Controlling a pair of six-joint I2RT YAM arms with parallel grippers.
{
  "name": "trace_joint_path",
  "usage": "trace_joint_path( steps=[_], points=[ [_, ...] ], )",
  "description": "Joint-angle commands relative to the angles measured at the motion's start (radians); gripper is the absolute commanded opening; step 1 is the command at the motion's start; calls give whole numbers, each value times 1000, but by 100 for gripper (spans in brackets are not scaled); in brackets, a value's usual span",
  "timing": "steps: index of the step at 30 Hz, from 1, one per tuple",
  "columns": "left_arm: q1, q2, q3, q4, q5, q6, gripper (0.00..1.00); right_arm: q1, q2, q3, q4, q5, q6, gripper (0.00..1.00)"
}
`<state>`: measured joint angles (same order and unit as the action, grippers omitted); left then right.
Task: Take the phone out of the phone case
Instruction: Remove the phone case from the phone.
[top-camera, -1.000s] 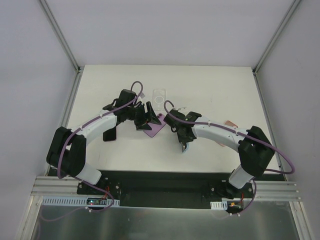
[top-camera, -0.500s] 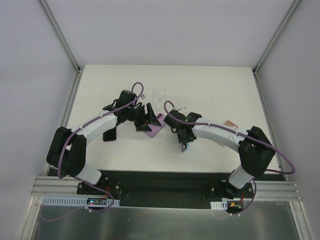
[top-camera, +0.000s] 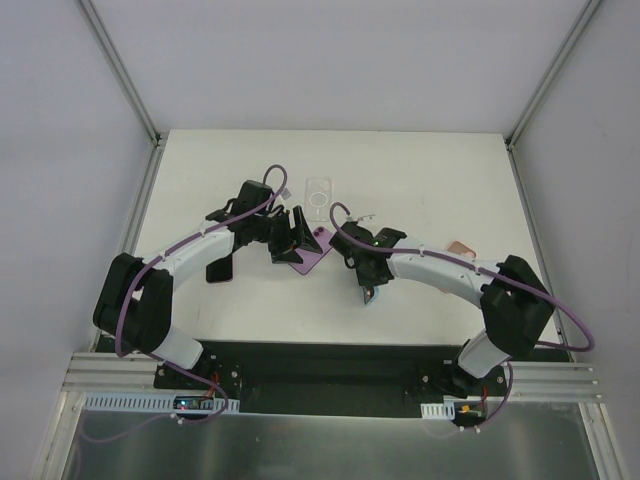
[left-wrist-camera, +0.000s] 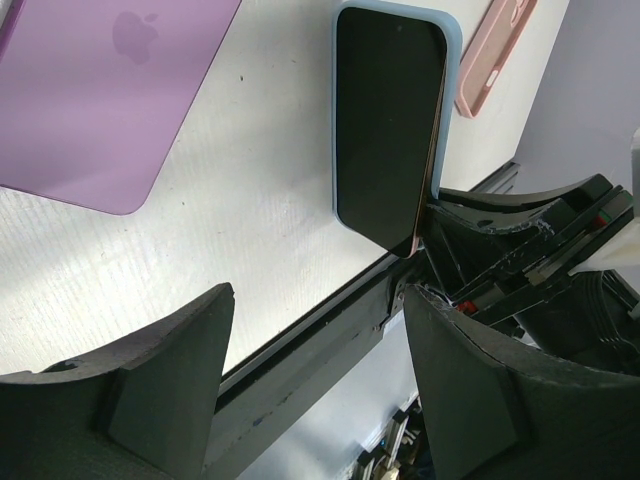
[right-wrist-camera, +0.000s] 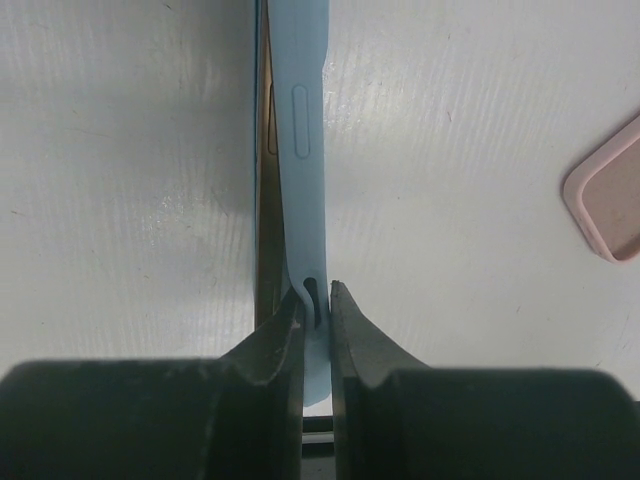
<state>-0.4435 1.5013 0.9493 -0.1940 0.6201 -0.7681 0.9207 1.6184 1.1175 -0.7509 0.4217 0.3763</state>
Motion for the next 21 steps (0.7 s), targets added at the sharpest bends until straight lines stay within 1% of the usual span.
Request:
trace_joint_path(
  steps=[1,10,15,21],
  points=[
    [8,-3,11,-15,12,27,68,4,98,-96,257,-158,49,9],
    [11,-1,11,-13,12,27,68,1,120,-97,291,-216,75,8],
    [11,-4,9,-18,13,26,68,3,147,-102,280,-195,99,6],
    [12,-4,12,-18,13,29,67,-2,123,-120,257,-149,116,4]
  ],
)
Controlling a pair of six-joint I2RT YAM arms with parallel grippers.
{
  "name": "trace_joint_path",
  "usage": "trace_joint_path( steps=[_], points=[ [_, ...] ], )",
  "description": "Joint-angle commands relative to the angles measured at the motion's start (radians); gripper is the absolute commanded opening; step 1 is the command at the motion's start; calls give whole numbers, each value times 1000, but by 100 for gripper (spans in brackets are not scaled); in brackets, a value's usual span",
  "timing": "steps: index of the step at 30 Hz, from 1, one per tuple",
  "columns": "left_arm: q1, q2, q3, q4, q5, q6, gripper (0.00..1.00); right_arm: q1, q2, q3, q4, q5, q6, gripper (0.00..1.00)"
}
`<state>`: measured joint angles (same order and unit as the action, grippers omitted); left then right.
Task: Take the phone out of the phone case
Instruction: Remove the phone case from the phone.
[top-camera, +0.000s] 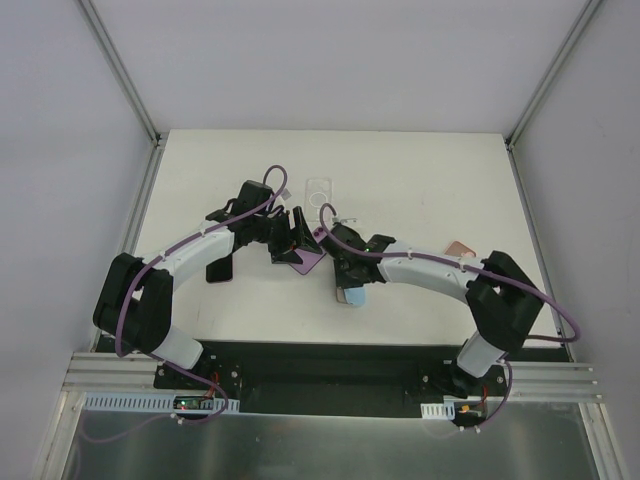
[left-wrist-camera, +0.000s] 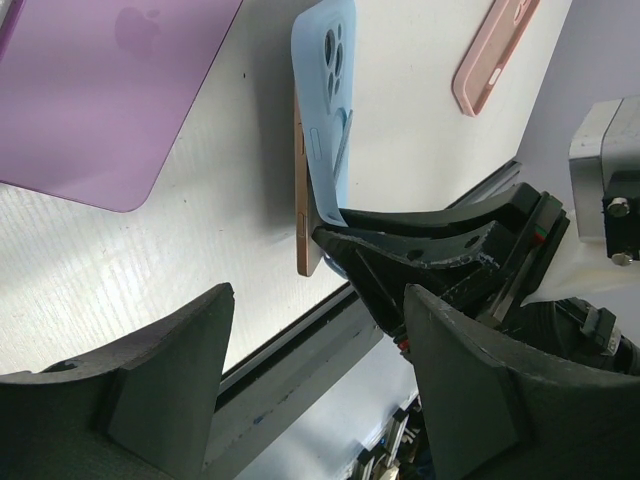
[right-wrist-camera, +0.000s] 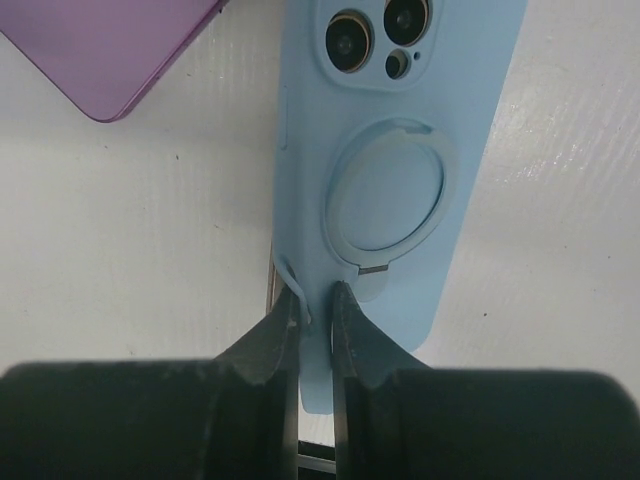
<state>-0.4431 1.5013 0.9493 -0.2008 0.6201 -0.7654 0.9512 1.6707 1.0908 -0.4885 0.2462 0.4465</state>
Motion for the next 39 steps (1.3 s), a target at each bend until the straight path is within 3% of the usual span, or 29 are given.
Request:
trace_joint_path(
  steps=[1,15,24,32,39],
  points=[
    [12,-3,13,-12,16,25,67,-35,66,-97,-8,34,47,4],
    [0,28,11,-12,49,28,68,-40,-72,-134,-7,47,55,1],
    [-166,149,72,-14,1,-8,66,-39,-118,-149,-56,79,54,1],
    [-204,237,172,-12,-46,-32,65,-40,-175,-201,-117,148,58,1],
    [-233,347,244,-12,-120,-45,56,-34,-169,-207,-87,128,64,2]
  ],
)
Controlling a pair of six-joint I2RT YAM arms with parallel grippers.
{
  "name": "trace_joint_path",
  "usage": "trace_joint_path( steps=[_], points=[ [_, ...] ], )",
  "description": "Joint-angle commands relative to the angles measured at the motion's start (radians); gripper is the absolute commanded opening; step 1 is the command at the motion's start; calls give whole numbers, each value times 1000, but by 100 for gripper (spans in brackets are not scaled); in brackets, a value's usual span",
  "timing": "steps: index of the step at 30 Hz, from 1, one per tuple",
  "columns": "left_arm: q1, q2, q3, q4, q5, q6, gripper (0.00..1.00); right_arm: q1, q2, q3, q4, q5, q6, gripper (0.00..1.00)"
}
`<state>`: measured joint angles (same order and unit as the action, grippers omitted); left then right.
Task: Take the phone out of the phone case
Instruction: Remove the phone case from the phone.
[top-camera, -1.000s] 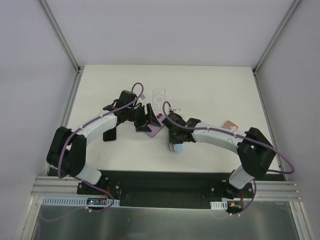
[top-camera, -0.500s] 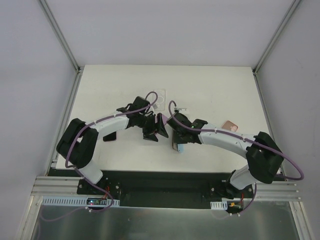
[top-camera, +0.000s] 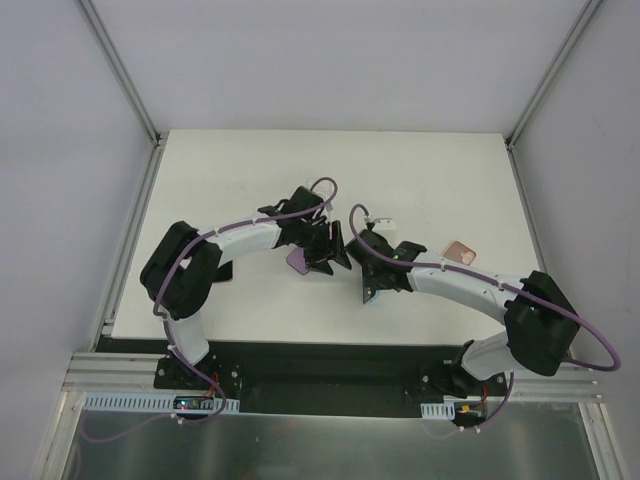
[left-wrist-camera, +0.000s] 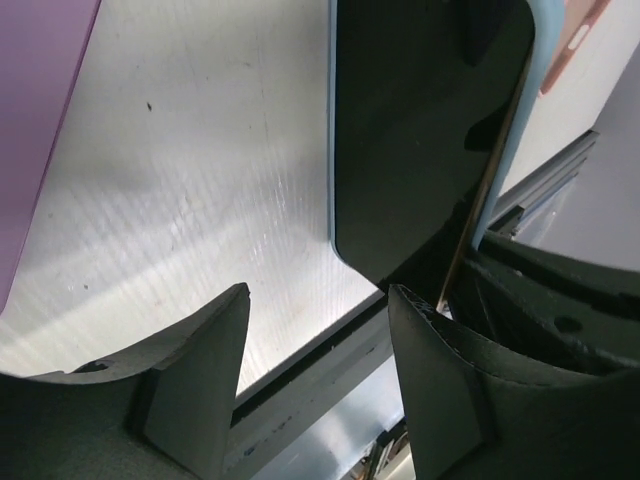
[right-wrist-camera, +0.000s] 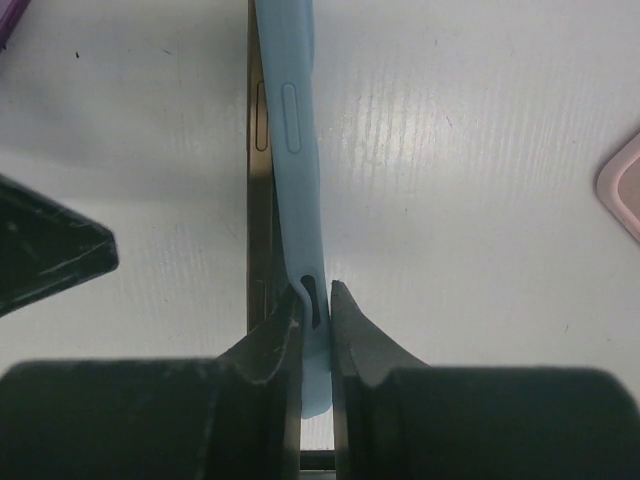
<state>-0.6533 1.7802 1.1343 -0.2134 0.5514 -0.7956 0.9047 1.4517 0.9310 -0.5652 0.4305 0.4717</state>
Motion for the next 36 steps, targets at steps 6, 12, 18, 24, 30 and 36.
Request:
trace_joint_path(
  steps=[6,12,18,24,30,36],
  points=[
    [-54,163,127,-3,-64,-16,51,26,64,-9,-16,-52,27,1],
    [-86,215,159,-3,-54,-30,50,29,108,2,-4,-58,28,1],
    [-109,232,159,-4,-53,-37,50,28,139,-6,24,-78,41,1],
    [-121,243,119,2,-77,-39,50,26,168,0,47,-91,39,3],
    [-120,271,94,22,-84,-39,49,28,229,0,96,-113,53,5],
    [-120,271,81,22,-100,-28,49,26,260,-12,99,-90,76,7]
  ],
)
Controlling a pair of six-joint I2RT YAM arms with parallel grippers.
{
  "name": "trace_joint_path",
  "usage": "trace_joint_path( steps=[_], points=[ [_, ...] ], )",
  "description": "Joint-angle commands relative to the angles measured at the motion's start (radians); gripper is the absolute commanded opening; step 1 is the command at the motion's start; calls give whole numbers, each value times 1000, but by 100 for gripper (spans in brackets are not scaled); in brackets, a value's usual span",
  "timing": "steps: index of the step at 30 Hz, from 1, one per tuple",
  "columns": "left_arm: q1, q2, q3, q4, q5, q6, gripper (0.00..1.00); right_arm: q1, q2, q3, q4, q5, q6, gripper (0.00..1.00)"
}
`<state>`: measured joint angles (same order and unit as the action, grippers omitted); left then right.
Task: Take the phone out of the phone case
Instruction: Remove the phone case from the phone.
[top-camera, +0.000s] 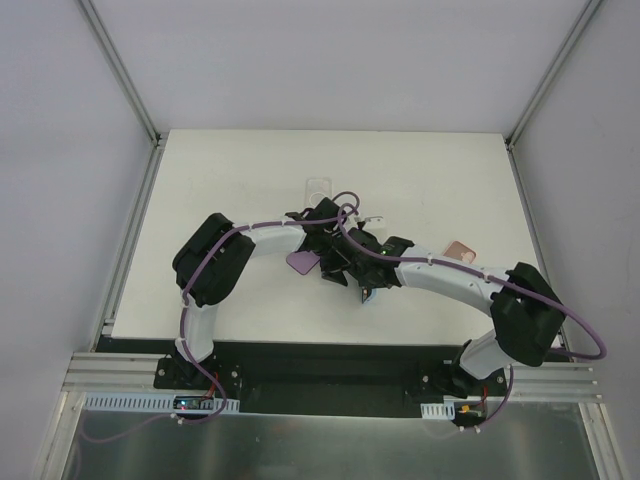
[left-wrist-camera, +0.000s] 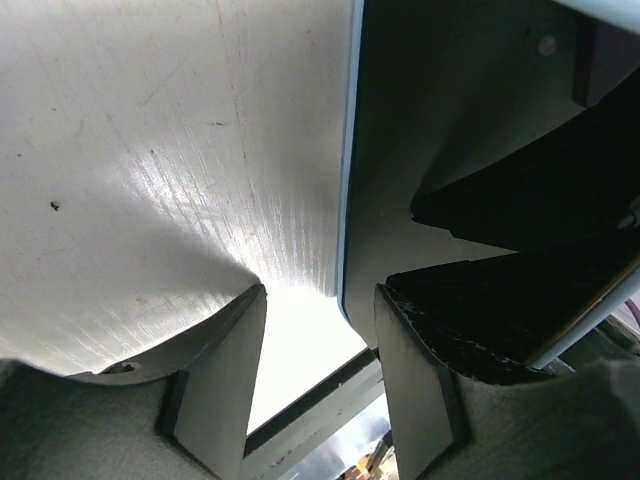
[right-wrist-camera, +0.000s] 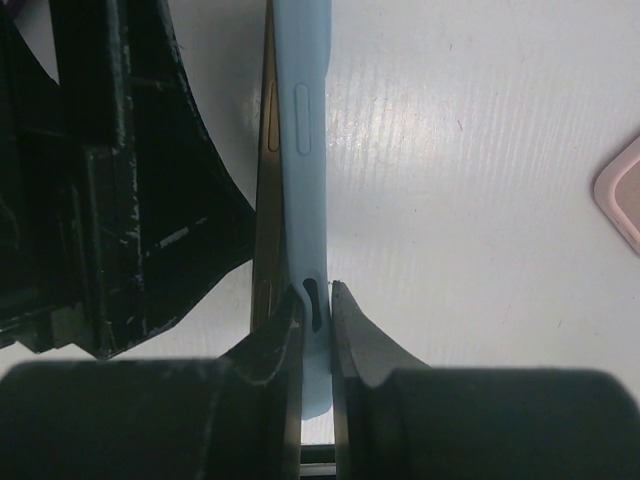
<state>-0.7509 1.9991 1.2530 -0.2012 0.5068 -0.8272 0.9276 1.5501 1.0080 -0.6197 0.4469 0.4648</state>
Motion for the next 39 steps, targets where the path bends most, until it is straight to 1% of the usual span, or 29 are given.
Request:
trace_joint_path(
  steps=[1,4,6,18,24,32,39],
  points=[
    [-22,47,-40,9,-69,7,49,4,163,-92,153,-105,86,8],
    [-22,43,-47,6,-77,11,48,2,180,-104,161,-103,92,12],
    [-22,44,-52,5,-77,8,48,1,191,-111,176,-108,98,12],
    [-19,32,-84,5,-83,14,48,-4,237,-134,310,-155,100,13],
    [-11,26,-99,2,-96,23,48,-4,226,-152,394,-191,107,13],
    [-1,12,-122,-4,-116,37,48,-4,231,-132,379,-191,112,13],
    [1,10,-122,-9,-116,43,48,-4,292,-86,284,-160,138,10]
  ],
)
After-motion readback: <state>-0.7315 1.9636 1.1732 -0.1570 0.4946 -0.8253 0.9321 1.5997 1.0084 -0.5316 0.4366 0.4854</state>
